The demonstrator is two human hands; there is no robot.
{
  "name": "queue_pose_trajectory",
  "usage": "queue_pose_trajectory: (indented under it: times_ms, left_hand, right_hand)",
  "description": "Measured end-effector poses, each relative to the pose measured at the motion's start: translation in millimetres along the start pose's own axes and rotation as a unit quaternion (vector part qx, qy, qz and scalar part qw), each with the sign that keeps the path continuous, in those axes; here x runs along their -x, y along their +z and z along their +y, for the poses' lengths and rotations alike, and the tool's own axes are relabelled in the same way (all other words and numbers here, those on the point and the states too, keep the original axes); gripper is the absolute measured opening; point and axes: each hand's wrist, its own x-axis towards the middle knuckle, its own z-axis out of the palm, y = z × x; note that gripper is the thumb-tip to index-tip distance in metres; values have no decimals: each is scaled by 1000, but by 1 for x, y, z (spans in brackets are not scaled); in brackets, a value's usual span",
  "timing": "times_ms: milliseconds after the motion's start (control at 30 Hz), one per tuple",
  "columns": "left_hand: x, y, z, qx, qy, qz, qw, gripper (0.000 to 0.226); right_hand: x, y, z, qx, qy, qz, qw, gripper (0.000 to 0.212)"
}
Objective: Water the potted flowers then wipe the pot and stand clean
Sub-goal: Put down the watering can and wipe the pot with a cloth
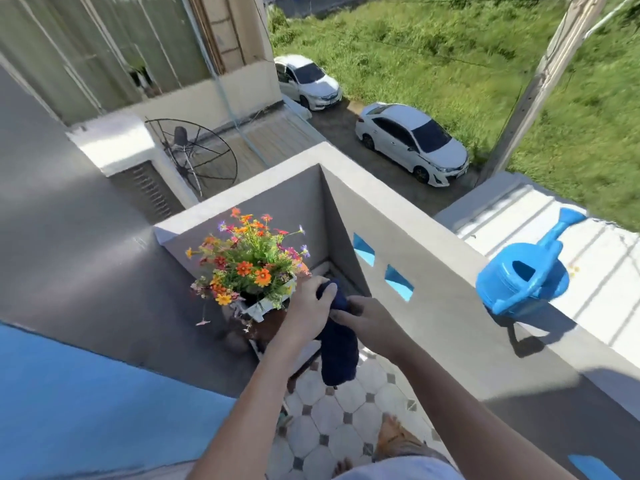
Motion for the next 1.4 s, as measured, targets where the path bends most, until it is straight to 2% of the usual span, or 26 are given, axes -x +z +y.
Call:
queue_pose_trajectory:
  times_ms: [133, 233, 333, 467, 533, 700, 767, 867, 967, 1067, 1133, 1233, 1400]
  left_hand:
    - [-11, 1, -25, 43, -59, 70, 995, 18]
    - [-30, 9, -43, 101, -137, 61, 984, 21]
    - [-57, 21, -62, 175, -226, 61, 956, 27]
    - [-102, 42, -84, 306, -361, 126, 872, 18]
    - [-120, 49, -91, 348, -388, 168, 836, 17]
    - [-158, 57, -97, 458, -427, 275, 730, 31]
    - [-168, 60, -105, 472, -429, 315, 703, 31]
    - [-174, 66, -116, 466, -438, 355, 682, 25]
    - [-166, 73, -118, 434, -453, 308, 715, 28]
    - [-148, 74, -114, 367, -430, 185, 804, 14]
    - [-135, 70, -110, 276, -394, 165, 861, 17]
    - [-113, 55, -105, 148, -332, 231, 903, 24]
    - [-85, 23, -107, 62, -277, 380, 880, 37]
  right_hand:
    - [-30, 11, 7, 80, 36, 20, 996, 31]
    - [-58, 12, 24, 71, 91, 52, 992, 32]
    - [-88, 11, 39, 78, 123, 74, 987, 28]
    - [-132, 3, 57, 48, 184, 101, 977, 37]
    - [-149, -2, 61, 19, 204, 101, 974, 38]
    - [-196, -9, 66, 59, 188, 61, 978, 39]
    - [-210, -7, 65, 62, 180, 54, 980, 40]
    - [-223, -1, 63, 62, 155, 43, 985, 33]
    - [-229, 3, 61, 64, 148, 36, 986, 31]
    - [-233, 7, 61, 58, 141, 30, 988, 33]
    - [-235, 10, 59, 49, 140, 28, 989, 34]
    - [-233, 15, 58, 47, 137, 20, 989, 35]
    - [-223, 28, 48, 34, 122, -18, 992, 32]
